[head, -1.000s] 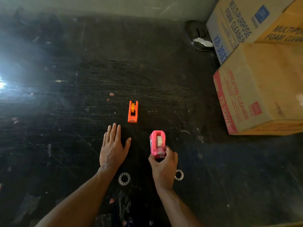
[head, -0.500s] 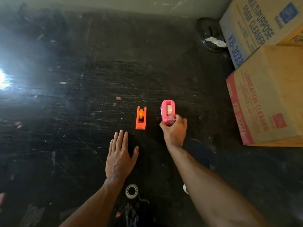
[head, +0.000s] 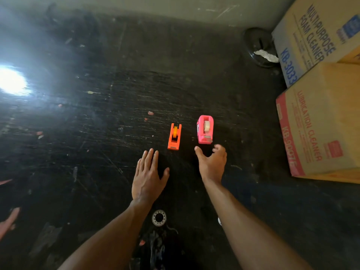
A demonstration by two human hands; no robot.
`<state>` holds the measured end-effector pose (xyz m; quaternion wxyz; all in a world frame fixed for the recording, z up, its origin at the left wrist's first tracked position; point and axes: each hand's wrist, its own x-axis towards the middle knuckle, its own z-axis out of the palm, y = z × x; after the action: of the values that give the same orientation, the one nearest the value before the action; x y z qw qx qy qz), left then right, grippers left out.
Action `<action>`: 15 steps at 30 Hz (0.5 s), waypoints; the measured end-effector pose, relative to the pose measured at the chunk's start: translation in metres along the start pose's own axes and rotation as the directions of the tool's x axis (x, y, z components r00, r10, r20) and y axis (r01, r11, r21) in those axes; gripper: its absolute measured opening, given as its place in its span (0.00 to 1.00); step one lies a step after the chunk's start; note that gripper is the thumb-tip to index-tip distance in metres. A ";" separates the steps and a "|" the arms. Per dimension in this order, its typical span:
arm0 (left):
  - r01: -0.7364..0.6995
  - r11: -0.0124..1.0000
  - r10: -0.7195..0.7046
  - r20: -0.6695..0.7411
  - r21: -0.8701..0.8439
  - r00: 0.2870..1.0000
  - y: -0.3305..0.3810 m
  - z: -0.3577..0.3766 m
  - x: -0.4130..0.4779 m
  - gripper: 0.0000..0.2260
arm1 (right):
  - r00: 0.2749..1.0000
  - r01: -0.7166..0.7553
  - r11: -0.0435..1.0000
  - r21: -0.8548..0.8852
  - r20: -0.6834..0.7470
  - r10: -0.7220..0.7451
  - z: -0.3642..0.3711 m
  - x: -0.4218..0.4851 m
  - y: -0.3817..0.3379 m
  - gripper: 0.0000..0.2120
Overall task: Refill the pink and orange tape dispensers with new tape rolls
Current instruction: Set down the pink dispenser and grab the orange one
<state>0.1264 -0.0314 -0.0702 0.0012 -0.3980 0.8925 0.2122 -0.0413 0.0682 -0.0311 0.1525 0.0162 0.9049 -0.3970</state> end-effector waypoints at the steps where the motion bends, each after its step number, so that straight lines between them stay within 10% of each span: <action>1: 0.021 0.999 -0.021 -0.009 -0.028 1.000 0.003 -0.002 0.002 0.33 | 1.000 -0.024 0.999 0.027 0.003 0.024 -0.001 -0.006 0.002 0.32; 15: 0.310 0.721 -0.242 0.195 -0.620 0.951 0.048 -0.057 0.100 0.19 | 0.921 0.128 0.991 0.035 0.368 -0.132 0.033 -0.002 -0.048 0.20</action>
<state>0.0336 -0.0963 -0.0173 -0.0592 -0.4915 0.6945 0.5221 -0.0375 0.0119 -0.0170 0.2933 -0.1178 0.8570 -0.4070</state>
